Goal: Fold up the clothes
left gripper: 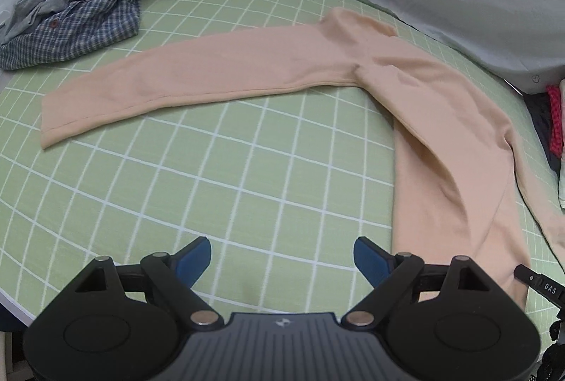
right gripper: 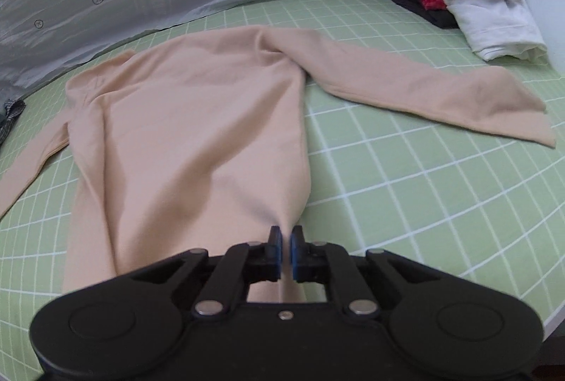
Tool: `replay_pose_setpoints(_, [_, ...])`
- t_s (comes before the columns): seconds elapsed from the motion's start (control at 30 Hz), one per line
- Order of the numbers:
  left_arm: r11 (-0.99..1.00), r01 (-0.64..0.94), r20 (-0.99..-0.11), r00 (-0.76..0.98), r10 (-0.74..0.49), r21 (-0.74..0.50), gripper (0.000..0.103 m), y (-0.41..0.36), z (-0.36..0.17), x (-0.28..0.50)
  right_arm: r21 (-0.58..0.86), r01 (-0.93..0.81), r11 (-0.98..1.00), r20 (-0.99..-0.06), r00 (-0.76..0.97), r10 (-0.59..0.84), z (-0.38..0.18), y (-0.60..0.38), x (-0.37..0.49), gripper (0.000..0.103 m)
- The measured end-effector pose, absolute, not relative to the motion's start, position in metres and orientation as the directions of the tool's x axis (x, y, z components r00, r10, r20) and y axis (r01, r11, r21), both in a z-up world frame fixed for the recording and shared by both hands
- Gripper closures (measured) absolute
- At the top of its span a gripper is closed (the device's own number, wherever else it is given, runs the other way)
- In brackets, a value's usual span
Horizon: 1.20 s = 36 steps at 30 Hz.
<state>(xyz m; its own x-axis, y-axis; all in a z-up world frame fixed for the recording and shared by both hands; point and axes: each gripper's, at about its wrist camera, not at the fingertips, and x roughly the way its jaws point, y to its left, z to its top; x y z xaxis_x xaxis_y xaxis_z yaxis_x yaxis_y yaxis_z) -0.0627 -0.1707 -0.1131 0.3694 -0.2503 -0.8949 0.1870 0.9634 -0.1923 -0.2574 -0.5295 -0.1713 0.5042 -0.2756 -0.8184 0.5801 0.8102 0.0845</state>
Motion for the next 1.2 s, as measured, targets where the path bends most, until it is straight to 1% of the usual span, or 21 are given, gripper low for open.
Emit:
replay_pose_setpoints(0.1, [0.964, 0.179, -0.893, 0.375, -0.250, -0.195, 0.015, -0.197, -0.114, -0.066, 0.052, 0.561, 0.826, -0.814, 0.503, -0.291, -0.173, -0.554, -0.267, 0.097])
replay_pose_setpoints(0.43, [0.950, 0.248, -0.874, 0.398, -0.280, -0.191, 0.015, -0.294, -0.107, -0.059, 0.096, 0.450, 0.888, -0.833, 0.525, -0.175, -0.191, -0.604, -0.272, 0.096])
replay_pose_setpoints(0.57, [0.938, 0.296, -0.868, 0.401, -0.293, -0.180, 0.016, -0.329, -0.105, -0.052, 0.101, 0.398, 0.912, -0.828, 0.542, -0.145, -0.192, -0.610, -0.269, 0.096])
replay_pose_setpoints(0.63, [0.933, 0.307, -0.868, 0.394, -0.303, -0.187, 0.020, -0.342, -0.107, -0.049, 0.111, 0.385, 0.916, -0.825, 0.550, -0.131, -0.193, -0.615, -0.267, 0.096])
replay_pose_setpoints(0.73, [0.924, 0.319, -0.868, 0.374, -0.326, -0.210, 0.032, -0.357, -0.112, -0.046, 0.115, 0.370, 0.922, -0.821, 0.557, -0.121, -0.193, -0.620, -0.264, 0.096])
replay_pose_setpoints(0.77, [0.923, 0.321, -0.874, 0.361, -0.325, -0.210, 0.042, -0.361, -0.114, -0.044, 0.115, 0.366, 0.923, -0.821, 0.559, -0.119, -0.193, -0.621, -0.263, 0.096])
replay_pose_setpoints(0.8, [0.921, 0.327, -0.879, 0.350, -0.325, -0.210, 0.055, -0.363, -0.117, -0.043, 0.115, 0.365, 0.924, -0.820, 0.559, -0.119, -0.193, -0.621, -0.263, 0.096])
replay_pose_setpoints(0.83, [0.919, 0.333, -0.882, 0.340, -0.325, -0.211, 0.062, -0.365, -0.119, -0.043, 0.114, 0.363, 0.925, -0.820, 0.560, -0.119, -0.193, -0.621, -0.262, 0.096])
replay_pose_setpoints(0.9, [0.915, 0.341, -0.892, 0.315, -0.325, -0.213, 0.092, -0.365, -0.126, -0.043, 0.116, 0.365, 0.924, -0.820, 0.561, -0.118, -0.193, -0.622, -0.262, 0.096])
replay_pose_setpoints(0.97, [0.914, 0.337, -0.889, 0.310, -0.336, -0.227, 0.099, -0.359, -0.130, -0.043, 0.122, 0.371, 0.921, -0.818, 0.562, -0.118, -0.193, -0.623, -0.263, 0.096])
replay_pose_setpoints(1.0, [0.912, 0.335, -0.887, 0.311, -0.343, -0.235, 0.100, -0.354, -0.130, -0.044, 0.122, 0.379, 0.917, -0.819, 0.561, -0.123, -0.193, -0.622, -0.264, 0.096])
replay_pose_setpoints(1.1, [0.906, 0.333, -0.875, 0.314, -0.369, -0.262, 0.100, -0.332, -0.123, -0.044, 0.124, 0.413, 0.902, -0.819, 0.556, -0.141, -0.193, -0.619, -0.269, 0.095])
replay_pose_setpoints(1.2, [0.919, 0.306, -0.874, 0.338, -0.350, -0.250, 0.101, -0.298, -0.113, -0.041, 0.126, 0.449, 0.885, -0.819, 0.550, -0.163, -0.193, -0.615, -0.275, 0.095])
